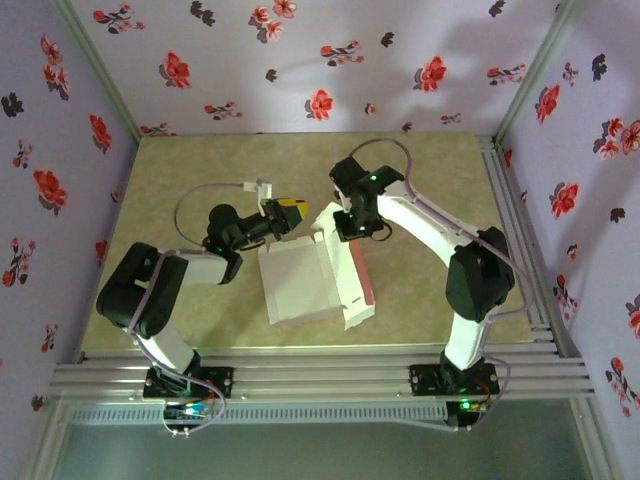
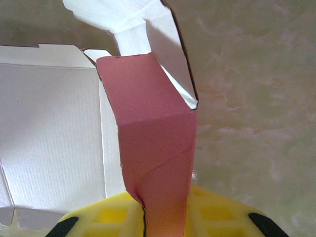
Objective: Fold the paper box
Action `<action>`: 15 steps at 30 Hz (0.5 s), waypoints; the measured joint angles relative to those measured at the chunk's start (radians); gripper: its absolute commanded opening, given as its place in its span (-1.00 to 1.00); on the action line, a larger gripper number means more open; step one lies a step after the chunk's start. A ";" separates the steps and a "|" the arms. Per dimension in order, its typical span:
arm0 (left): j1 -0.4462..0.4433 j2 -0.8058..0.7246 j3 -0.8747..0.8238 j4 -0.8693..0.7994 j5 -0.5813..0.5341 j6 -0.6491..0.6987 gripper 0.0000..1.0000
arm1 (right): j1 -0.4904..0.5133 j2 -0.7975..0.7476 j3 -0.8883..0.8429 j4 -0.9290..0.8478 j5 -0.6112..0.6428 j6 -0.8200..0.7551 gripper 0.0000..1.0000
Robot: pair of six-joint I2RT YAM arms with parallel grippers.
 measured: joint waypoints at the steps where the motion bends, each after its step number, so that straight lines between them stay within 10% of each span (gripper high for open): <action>1: 0.000 0.005 0.000 0.003 0.003 0.000 -0.38 | 0.000 0.000 0.002 0.000 -0.006 -0.003 -0.38; 15: 0.003 0.102 0.039 0.003 0.055 0.016 -0.33 | -0.038 -0.005 0.014 0.011 -0.135 -0.029 -0.01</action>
